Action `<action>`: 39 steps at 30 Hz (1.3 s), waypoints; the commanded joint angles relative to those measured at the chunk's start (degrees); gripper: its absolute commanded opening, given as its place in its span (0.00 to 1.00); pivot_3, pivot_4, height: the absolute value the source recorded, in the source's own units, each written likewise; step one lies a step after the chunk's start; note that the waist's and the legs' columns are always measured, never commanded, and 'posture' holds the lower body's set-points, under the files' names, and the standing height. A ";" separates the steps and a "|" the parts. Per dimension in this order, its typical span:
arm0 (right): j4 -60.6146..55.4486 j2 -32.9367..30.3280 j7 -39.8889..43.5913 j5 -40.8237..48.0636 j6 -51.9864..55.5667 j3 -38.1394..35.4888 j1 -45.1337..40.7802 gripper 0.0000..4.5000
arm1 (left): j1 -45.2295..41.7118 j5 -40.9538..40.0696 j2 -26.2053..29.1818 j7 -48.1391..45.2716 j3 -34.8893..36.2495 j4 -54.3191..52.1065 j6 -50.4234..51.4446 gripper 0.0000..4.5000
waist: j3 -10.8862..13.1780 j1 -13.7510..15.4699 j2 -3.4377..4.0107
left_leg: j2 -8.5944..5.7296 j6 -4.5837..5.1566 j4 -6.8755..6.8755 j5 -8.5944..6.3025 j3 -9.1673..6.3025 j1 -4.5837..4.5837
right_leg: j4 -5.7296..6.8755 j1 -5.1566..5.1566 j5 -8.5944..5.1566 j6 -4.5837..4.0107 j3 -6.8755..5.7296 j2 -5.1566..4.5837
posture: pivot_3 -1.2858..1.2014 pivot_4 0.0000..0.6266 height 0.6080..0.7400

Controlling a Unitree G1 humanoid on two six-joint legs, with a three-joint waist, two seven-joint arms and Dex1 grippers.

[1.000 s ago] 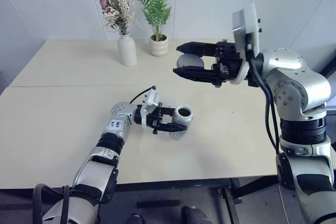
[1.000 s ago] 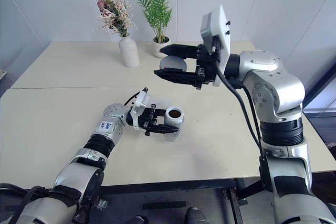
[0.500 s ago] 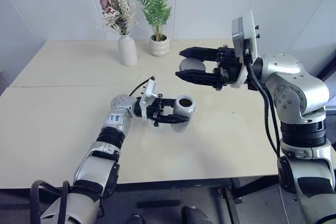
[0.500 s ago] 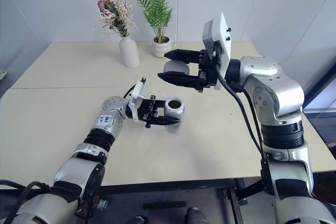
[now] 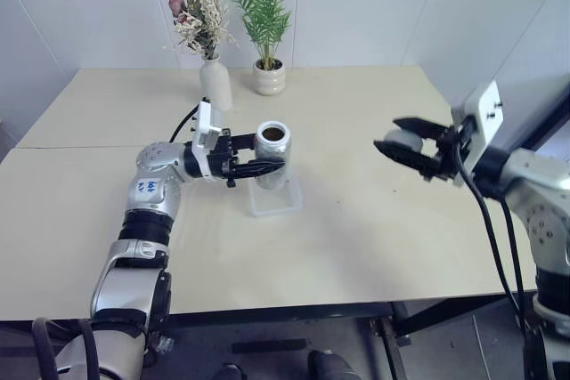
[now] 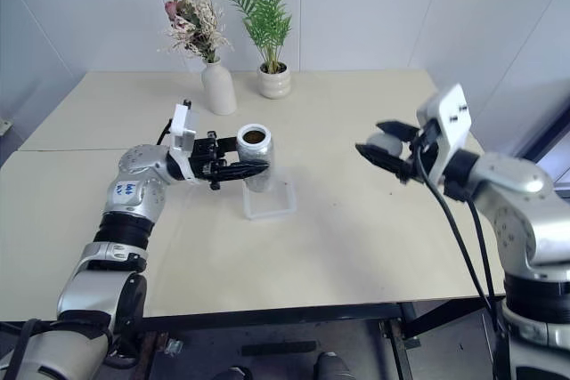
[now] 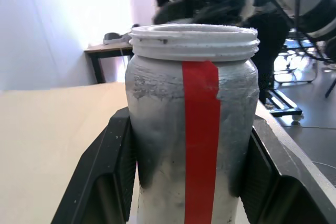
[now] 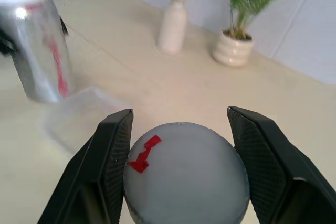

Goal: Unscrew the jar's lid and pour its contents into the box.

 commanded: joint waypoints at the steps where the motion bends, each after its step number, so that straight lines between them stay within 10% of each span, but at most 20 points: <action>1: -1.72 4.98 -6.30 -4.00 -4.39 1.48 5.81 0.57 | 1.27 -1.89 1.42 4.49 3.04 -3.69 2.29 0.47 | 0.00 -0.05 0.00 | -0.01 0.01 -0.01 0.00 0.01 -0.01 | -0.02 0.00 0.01 0.01 0.01 0.00 | 0.52 0.24 1.00; 21: 9.92 20.02 -15.40 -11.60 -14.89 6.60 14.51 0.57 | 8.48 -2.92 6.34 7.07 5.88 -7.43 6.23 0.47 | -0.01 -0.12 0.01 | -0.04 0.03 0.01 0.05 0.02 0.08 | -0.03 0.12 0.07 0.09 0.08 0.01 | 0.52 0.24 1.00; 27: 9.19 19.68 -15.03 -12.87 -15.68 7.54 15.77 1.00 | 9.31 -3.06 7.51 7.67 6.55 -8.15 6.96 0.47 | -0.01 -0.06 0.00 | -0.04 0.03 0.02 0.05 0.01 0.08 | -0.05 0.15 0.08 0.10 0.07 0.00 | 0.52 0.24 1.00; 39: -7.56 7.40 -0.67 -1.39 -14.05 0.75 18.62 1.00 | 4.14 1.38 10.50 8.86 5.04 1.04 -0.79 0.47 | 0.00 0.05 0.00 | -0.04 0.03 0.03 0.05 -0.05 0.26 | -0.17 0.45 0.08 0.11 0.01 0.01 | 0.52 0.24 1.00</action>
